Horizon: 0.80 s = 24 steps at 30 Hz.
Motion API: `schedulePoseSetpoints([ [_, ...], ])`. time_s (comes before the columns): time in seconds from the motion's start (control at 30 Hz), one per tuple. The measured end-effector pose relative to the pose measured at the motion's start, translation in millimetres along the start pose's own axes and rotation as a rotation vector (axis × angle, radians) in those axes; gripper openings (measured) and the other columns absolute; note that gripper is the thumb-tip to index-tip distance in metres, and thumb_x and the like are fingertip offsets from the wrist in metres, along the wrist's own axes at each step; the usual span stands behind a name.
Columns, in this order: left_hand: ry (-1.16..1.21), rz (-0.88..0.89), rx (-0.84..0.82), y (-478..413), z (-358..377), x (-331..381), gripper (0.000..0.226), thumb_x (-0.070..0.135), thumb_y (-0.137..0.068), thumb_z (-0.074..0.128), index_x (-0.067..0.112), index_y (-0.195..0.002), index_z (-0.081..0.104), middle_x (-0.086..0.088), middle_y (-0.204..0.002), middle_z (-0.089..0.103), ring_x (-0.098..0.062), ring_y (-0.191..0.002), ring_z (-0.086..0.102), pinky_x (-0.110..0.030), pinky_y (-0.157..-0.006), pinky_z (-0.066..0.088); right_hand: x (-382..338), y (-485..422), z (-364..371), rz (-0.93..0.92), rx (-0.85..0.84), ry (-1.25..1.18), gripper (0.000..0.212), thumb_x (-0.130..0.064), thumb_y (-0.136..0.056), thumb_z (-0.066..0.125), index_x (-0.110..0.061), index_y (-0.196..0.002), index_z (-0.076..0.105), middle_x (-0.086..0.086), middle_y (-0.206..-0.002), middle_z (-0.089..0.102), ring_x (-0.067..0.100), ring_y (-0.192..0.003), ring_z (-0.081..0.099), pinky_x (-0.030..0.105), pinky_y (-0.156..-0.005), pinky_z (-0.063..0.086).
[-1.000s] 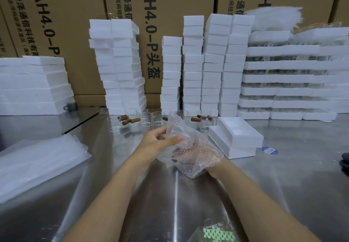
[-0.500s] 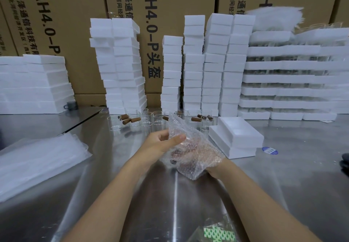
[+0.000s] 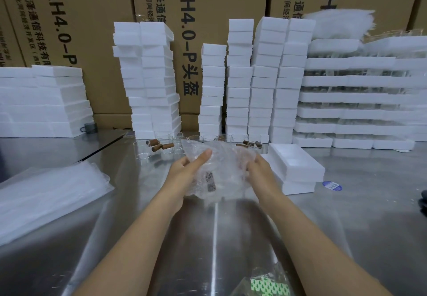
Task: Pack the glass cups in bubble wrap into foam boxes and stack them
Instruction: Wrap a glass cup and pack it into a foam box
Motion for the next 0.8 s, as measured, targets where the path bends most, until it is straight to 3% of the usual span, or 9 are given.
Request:
schedulePoseSetpoints([
  [0.13,0.135,-0.065,-0.067,-0.2,1.4,-1.4,0.076,0.073,-0.075,0.083,0.029,-0.136,0.068,0.008,-0.133,0.074,-0.015,-0.126,0.067,-0.041,-0.113,0.046,1.4,-1.0,-2.6,-0.092,-0.049,-0.042,0.077,-0.099,-0.072,0.046,-0.062,-0.139,0.043,-0.041,-0.139,0.049,-0.013,-0.122,0.049,0.03,-0.105,0.033],
  [0.2,0.153,-0.076,-0.084,1.1,1.6,0.8,0.079,0.075,-0.075,0.081,0.029,-0.138,0.069,0.005,-0.134,0.074,-0.019,-0.128,0.068,-0.045,-0.116,0.046,-0.3,1.1,0.8,-0.114,-0.076,0.031,0.089,-0.097,-0.065,0.061,-0.077,-0.141,0.018,-0.034,-0.149,0.031,-0.002,-0.131,0.04,0.038,-0.106,0.03],
  [0.3,0.075,-0.071,-0.096,4.1,1.7,2.4,0.092,0.087,-0.069,0.077,0.038,-0.145,0.064,0.012,-0.15,0.062,-0.018,-0.145,0.052,-0.048,-0.123,0.034,3.6,0.2,3.5,-0.101,-0.086,0.042,0.117,-0.074,-0.06,0.089,-0.076,-0.145,0.007,-0.028,-0.149,0.026,0.003,-0.136,0.035,0.042,-0.104,0.047],
  [0.37,0.062,-0.091,-0.152,3.2,1.8,0.6,0.089,0.084,-0.072,0.079,0.036,-0.145,0.065,0.006,-0.152,0.063,-0.02,-0.145,0.053,-0.052,-0.123,0.036,5.2,0.3,2.9,-0.053,-0.09,0.022,0.104,-0.06,-0.068,0.092,-0.063,-0.147,0.025,-0.031,-0.146,0.046,0.007,-0.129,0.054,0.039,-0.089,0.057],
  [0.4,0.084,-0.11,-0.194,3.4,3.2,0.7,0.081,0.078,-0.075,0.081,0.031,-0.141,0.069,0.001,-0.145,0.069,-0.022,-0.139,0.061,-0.051,-0.118,0.044,5.8,-1.0,2.0,-0.016,-0.113,-0.005,0.082,-0.053,-0.074,0.09,-0.055,-0.142,0.043,-0.026,-0.135,0.063,0.012,-0.121,0.065,0.037,-0.082,0.058],
  [0.5,0.108,-0.107,-0.222,4.9,6.3,2.7,0.073,0.063,-0.08,0.084,0.017,-0.135,0.072,-0.005,-0.128,0.078,-0.025,-0.124,0.072,-0.05,-0.117,0.047,7.8,-5.9,-1.0,0.092,-0.151,-0.198,0.027,-0.023,-0.093,0.076,-0.02,-0.12,0.074,0.006,-0.113,0.079,0.026,-0.103,0.077,0.037,-0.075,0.062],
  [0.6,0.095,-0.081,-0.209,2.3,4.3,2.8,0.071,0.061,-0.078,0.085,0.016,-0.131,0.074,-0.002,-0.123,0.08,-0.021,-0.118,0.075,-0.048,-0.118,0.046,6.6,-8.8,-5.0,0.129,-0.102,-0.362,0.025,-0.009,-0.094,0.072,-0.003,-0.118,0.073,0.017,-0.11,0.078,0.032,-0.1,0.077,0.038,-0.074,0.064],
  [0.73,0.037,-0.084,-0.234,-0.7,1.7,1.3,0.085,0.072,-0.064,0.09,0.018,-0.128,0.076,-0.003,-0.12,0.081,-0.021,-0.111,0.078,-0.045,-0.109,0.054,4.9,-11.7,-9.2,0.113,-0.114,-0.442,0.029,-0.01,-0.095,0.071,-0.009,-0.124,0.071,0.014,-0.116,0.077,0.029,-0.105,0.076,0.044,-0.093,0.061],
  [0.8,0.039,-0.101,-0.242,-1.4,2.1,0.4,0.096,0.075,-0.053,0.094,0.018,-0.128,0.075,-0.005,-0.118,0.081,-0.024,-0.108,0.079,-0.04,-0.094,0.062,2.4,-11.6,-11.0,0.097,-0.142,-0.472,0.029,-0.011,-0.098,0.069,-0.02,-0.126,0.07,0.006,-0.109,0.079,0.02,-0.089,0.078,0.033,-0.078,0.063],
])
Point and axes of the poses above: each hand's wrist, its own y-axis away from the middle knuckle, its own z-axis out of the palm, x = y × z, the point moved 3 cm from there along -y, towards the middle knuckle
